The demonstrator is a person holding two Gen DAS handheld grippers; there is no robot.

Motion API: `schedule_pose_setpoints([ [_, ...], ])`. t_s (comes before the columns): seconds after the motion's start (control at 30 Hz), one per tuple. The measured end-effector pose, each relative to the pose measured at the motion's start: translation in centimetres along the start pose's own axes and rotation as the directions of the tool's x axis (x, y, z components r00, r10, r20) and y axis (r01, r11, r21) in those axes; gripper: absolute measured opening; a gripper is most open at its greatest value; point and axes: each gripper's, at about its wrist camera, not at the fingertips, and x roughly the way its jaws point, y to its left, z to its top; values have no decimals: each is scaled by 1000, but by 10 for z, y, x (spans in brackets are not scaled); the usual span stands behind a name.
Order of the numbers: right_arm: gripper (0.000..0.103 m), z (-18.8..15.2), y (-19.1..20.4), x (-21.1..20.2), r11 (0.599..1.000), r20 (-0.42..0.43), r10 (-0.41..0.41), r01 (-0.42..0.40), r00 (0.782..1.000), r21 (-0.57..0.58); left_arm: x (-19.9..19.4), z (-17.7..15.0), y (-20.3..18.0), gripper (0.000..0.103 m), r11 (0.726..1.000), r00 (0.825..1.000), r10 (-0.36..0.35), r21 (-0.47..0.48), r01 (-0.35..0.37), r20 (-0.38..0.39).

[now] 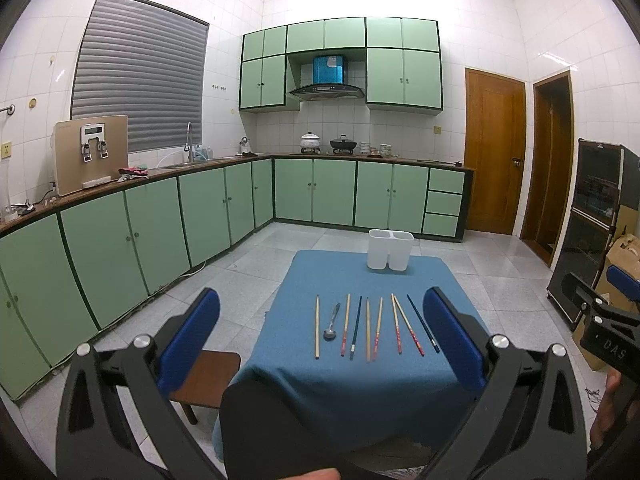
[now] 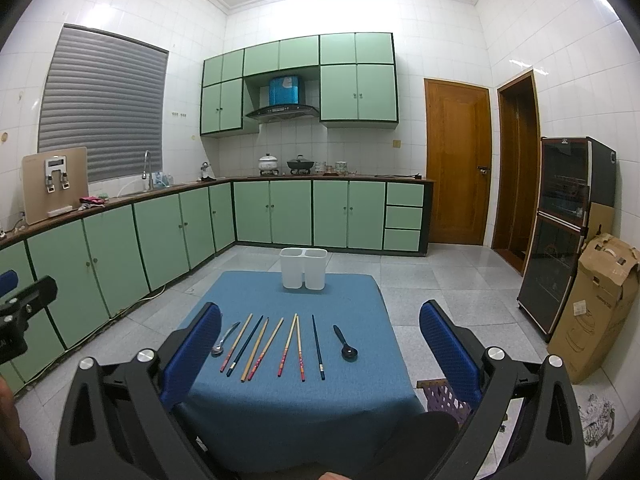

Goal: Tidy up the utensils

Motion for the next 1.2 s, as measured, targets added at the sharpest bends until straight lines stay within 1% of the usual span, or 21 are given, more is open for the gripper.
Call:
schedule_pose_setpoints([
  [1.2,97,0,3,-1,1000,-4,9,-9,1000,-1,1,-1,2,98,1000,1000,-2,-1,2,0],
])
